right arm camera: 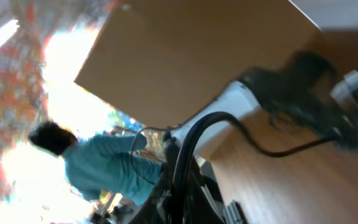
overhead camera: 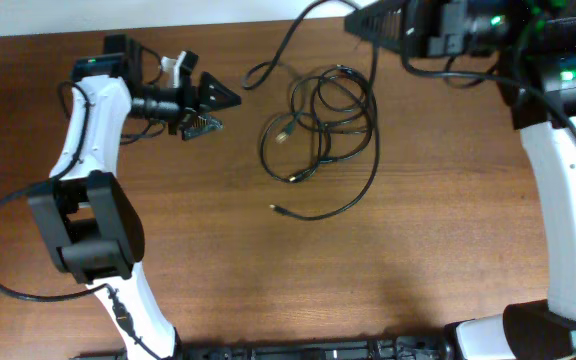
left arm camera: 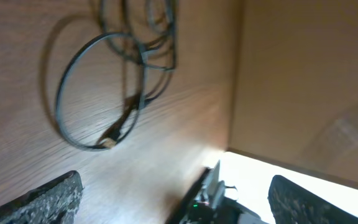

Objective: Untangle cables

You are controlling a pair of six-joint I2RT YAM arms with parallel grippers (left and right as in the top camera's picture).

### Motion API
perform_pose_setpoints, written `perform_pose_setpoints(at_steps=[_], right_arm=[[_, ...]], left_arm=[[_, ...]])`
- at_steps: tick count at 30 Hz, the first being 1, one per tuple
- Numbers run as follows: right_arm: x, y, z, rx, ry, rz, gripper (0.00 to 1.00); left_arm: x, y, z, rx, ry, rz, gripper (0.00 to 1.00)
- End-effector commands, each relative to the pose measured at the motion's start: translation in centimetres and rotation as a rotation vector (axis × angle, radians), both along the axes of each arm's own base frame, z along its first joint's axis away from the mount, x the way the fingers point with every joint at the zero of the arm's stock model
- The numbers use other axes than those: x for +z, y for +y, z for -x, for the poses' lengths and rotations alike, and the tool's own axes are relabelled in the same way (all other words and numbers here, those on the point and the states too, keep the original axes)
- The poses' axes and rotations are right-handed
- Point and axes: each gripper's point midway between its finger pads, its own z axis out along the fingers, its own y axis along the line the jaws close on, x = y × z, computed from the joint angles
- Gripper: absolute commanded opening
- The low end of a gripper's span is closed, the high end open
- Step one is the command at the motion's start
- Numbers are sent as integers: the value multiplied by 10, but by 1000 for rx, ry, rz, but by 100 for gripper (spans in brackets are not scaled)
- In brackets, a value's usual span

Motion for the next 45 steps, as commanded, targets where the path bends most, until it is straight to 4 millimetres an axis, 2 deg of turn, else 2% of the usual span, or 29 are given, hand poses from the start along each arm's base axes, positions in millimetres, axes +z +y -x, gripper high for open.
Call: perform_pose_setpoints(at_steps=[1,3,5,6,7,9,12,16,18,20,23,25,29,33,36,45], right_arm=[[-57,8,-41,-208,-43,178,4],[-96,10,-56,-329,-48,363,4],[-120,17,-65,-411,-24,480,4],[-128,30,-63,-406,-29,510,4],[-135,39,-62,-403,-32,532,4],[-145,50,-63,-420,-40,580,4],[-156,73,-55,-378,-42,603,4],[-161,104,-43,-314,-68,595,4],[-158,122,-38,-287,-105,571,4],[-150,134,-38,-288,-147,544,4],[-147,140,-41,-339,-180,557,4],[-149,142,-41,-370,-194,583,4],[-146,150,-40,-397,-226,589,4],[-149,151,-41,-399,-225,595,4],[-153,157,-38,-385,-225,599,4],[-153,164,-33,-365,-230,589,4]], left_arm=[[33,6,-3,-4,-96,139,96],[45,4,0,-8,-119,144,97],[81,-1,9,-22,-187,205,98],[111,-5,18,-22,-196,287,99],[133,-8,26,-13,-162,351,99],[156,-8,36,14,-97,380,99],[173,-9,44,74,70,402,100],[175,-9,43,110,188,422,97],[175,-9,43,123,229,427,84],[175,-9,43,126,239,427,84],[175,-9,43,151,314,435,84],[175,-9,42,157,331,437,78],[175,-9,42,165,359,440,55],[178,-9,44,161,382,457,48],[178,-9,44,174,425,461,33],[177,-9,44,176,425,459,31]])
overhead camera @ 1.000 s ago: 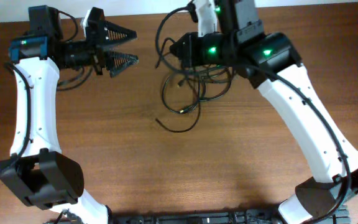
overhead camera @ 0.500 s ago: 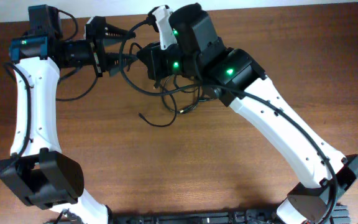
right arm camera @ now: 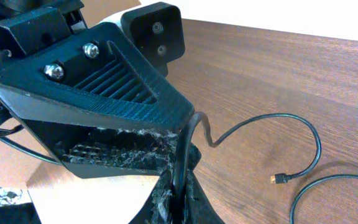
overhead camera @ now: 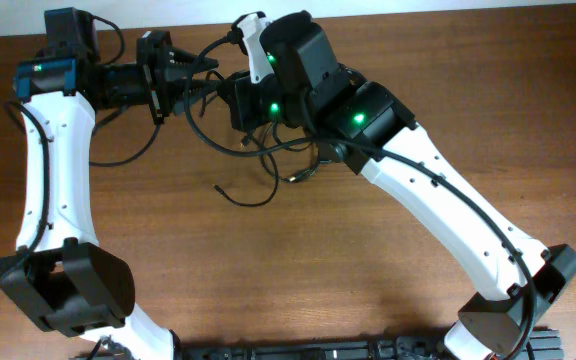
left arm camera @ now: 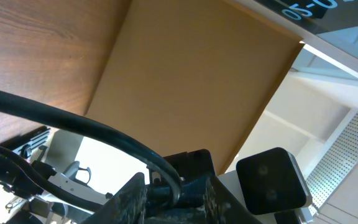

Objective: Untangle cables

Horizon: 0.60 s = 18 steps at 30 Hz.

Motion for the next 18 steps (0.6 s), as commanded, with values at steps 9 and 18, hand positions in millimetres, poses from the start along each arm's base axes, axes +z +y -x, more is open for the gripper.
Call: perform_pose_setpoints(at_steps=[9,18], right_arm=[[3,17,11,41,-17,-9,4],[-1,16,13,40,-4,2,46]], left_arm=[[6,0,2,-2,-3,10,24],[5,1,1,0,-11,4,0]])
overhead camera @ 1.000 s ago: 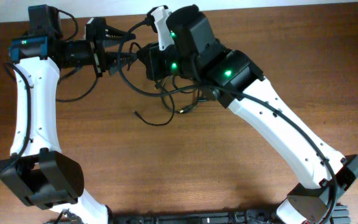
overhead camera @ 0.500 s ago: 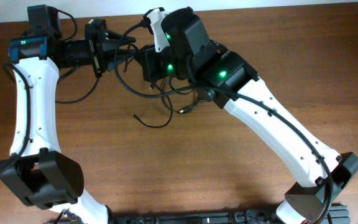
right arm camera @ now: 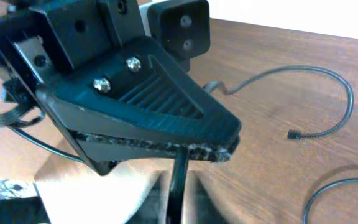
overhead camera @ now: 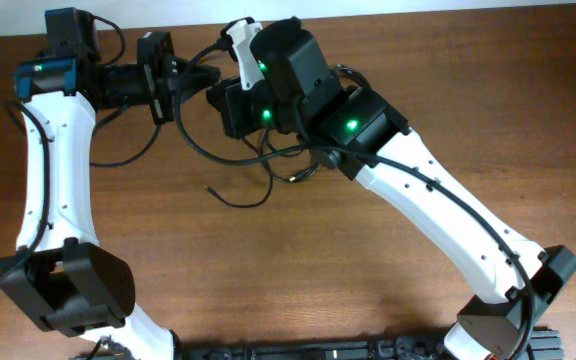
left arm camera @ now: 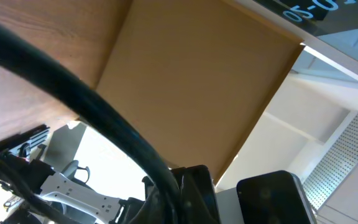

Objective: Untangle cables

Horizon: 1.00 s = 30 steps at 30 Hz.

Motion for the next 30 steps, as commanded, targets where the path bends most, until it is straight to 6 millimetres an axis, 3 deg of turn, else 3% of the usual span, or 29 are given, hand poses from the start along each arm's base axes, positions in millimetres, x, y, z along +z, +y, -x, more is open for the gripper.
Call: perform_pose_setpoints(at_steps=[1,4,6,9,10,12,15,17,20,24,25,28,29,30], right_arm=[[-4,2,1,2,2,18,59],[-20,-15,-5,-82,18,105,85],[-27,-25,-8,-125,22,150,100],[-37,-35,-8,-159,41,206,100],[-40,-37,-6,-157,52,217,100],[-46,-41,-2,-155,74,242,100],[-52,-44,2,-153,96,264,100],[-55,-46,4,-152,108,276,100],[-58,-45,3,-152,112,281,100],[-74,-41,0,-148,136,305,100],[-79,-40,-1,-145,146,312,100],[-96,-38,1,-130,188,341,100],[-101,-40,3,-129,200,355,100],[-102,-41,4,-129,205,359,100]], left_arm=[[2,1,-3,10,-36,-21,0],[-23,24,-32,149,-52,-206,0],[-25,42,-53,233,-126,-273,0],[0,65,-81,333,-247,-254,0],[17,75,-100,399,-373,-280,0],[47,93,-129,538,-592,-351,0],[67,126,-158,762,-761,-512,0],[64,144,-171,875,-827,-684,0],[63,155,-183,962,-926,-951,0],[54,152,-194,938,-1074,-1361,0],[50,163,-197,949,-1077,-1496,0],[30,231,-200,1015,-951,-1950,0],[17,258,-204,936,-934,-2141,0],[9,271,-206,899,-921,-2208,0]])
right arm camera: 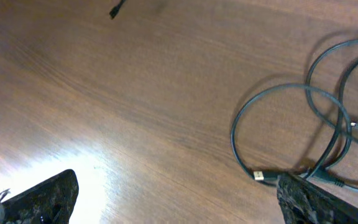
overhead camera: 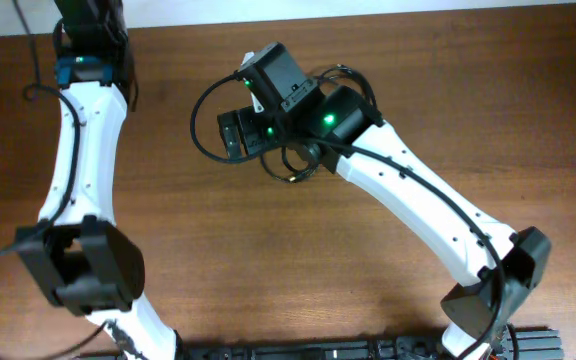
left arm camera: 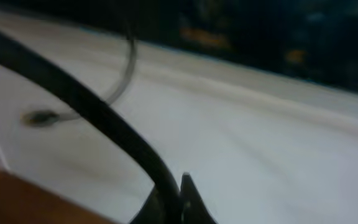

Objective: Untangle cables

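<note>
The black cables lie in a tangle under my right arm on the brown table, with one loop spread out to the left. My right gripper hovers beside that loop. In the right wrist view it is open and holds nothing, and a cable loop with a USB plug lies ahead of it. My left gripper is shut on a thick black cable. That view is blurred. The overhead view shows the left arm but not its gripper.
My left arm reaches up past the table's far left edge. The right arm crosses the table diagonally from the front right. A loose cable end lies far ahead of the right gripper. A thin cable with a plug shows in the left wrist view.
My right gripper has let go of the cable and now stands open, low over the table beside the tangle. My left gripper, still shut on the cable, has moved beyond the overhead view's top edge.
At first my left gripper was open to the left of the tangle and my right gripper held a cable at the far right. Then both were shut on cable close together at the far left. Now the right is open, and the left holds the cable past the table's far edge.
</note>
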You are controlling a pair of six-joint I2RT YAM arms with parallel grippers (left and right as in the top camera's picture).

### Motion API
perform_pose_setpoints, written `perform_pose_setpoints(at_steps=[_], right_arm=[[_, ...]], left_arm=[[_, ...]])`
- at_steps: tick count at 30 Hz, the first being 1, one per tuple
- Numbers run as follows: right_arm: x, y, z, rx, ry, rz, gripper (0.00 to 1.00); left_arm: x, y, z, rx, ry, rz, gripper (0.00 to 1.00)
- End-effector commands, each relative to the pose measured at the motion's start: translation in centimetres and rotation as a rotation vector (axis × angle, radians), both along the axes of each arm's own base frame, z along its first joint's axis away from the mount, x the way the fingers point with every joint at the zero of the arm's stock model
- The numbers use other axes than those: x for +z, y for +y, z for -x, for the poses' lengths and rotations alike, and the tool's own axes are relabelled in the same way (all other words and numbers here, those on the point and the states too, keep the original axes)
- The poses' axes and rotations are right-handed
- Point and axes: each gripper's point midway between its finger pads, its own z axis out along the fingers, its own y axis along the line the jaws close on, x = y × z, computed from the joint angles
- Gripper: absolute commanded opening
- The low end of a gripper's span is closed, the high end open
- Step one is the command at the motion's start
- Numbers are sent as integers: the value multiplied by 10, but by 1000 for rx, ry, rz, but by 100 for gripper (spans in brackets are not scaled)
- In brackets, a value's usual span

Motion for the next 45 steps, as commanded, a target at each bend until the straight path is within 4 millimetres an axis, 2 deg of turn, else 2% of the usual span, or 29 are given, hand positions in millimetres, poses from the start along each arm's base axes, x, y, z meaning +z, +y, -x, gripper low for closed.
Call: perform_pose_setpoints(at_steps=[1,5,6,8,9,10,12,13,15,17,18,19,21,22,23,24,25,26,28,29,30,31,32,33,35,37,39,42,45], right_arm=[[-7,0,4,10,21,19,100],[-10,-2,7,10,35,32,100],[-10,-2,7,10,34,31,100],[-9,-2,6,10,32,28,100],[-9,-2,6,10,31,28,100],[-9,-1,6,10,30,27,100],[-9,-1,6,10,30,27,100],[-9,-2,7,10,33,29,100],[-10,-2,7,10,36,32,99],[-10,-2,7,10,36,31,99],[-10,-3,7,10,37,32,100],[-11,-3,8,10,41,36,99],[-12,-4,10,13,49,38,99],[-12,-3,10,15,51,37,99],[-12,-2,12,22,58,29,99],[-12,-2,13,23,61,30,100],[-13,-2,13,23,62,31,100],[-13,-3,13,23,64,33,99],[-13,-3,13,23,64,33,99],[-13,-3,13,23,64,33,99],[-13,-3,13,23,65,34,99],[-14,-3,14,23,68,36,99],[-14,-4,15,23,70,38,99],[-14,-4,14,23,70,38,99],[-14,-4,14,23,70,38,99],[-14,-4,14,23,69,38,99],[-14,-4,14,23,70,38,99],[-14,-4,14,23,70,38,99],[-14,-4,14,23,70,38,99]], left_arm=[[-42,91,2,299,213,-348,0],[-91,162,-1,372,282,-365,0],[-107,170,-3,350,311,-361,0],[-135,174,-8,302,365,-351,0],[-158,171,-13,252,411,-342,2],[-182,168,-16,220,465,-332,10],[-213,168,-14,203,540,-320,13],[-234,167,-12,191,594,-311,24],[-248,160,-10,142,639,-296,33],[-246,150,-11,85,643,-282,39],[-236,149,-11,88,623,-274,39],[-216,149,-10,97,586,-274,44],[-186,151,-6,128,515,-225,46],[-180,156,-1,150,498,-187,47],[-183,172,10,220,496,-110,49],[-194,188,27,302,522,-32,61],[-209,200,42,346,561,45,68],[-223,208,56,383,598,115,68],[-254,236,94,451,730,172,78],[-259,244,104,473,757,182,78],[-270,259,125,512,811,207,82],[-280,271,144,540,858,234,93],[-293,284,166,571,916,268,98],[-307,294,188,600,974,303,98],[-331,304,216,625,1055,357,94],[-358,307,232,598,1127,402,92],[-379,300,232,513,1130,490,84],[-382,299,226,450,1076,555,70],[-389,301,232,456,1085,571,49]])
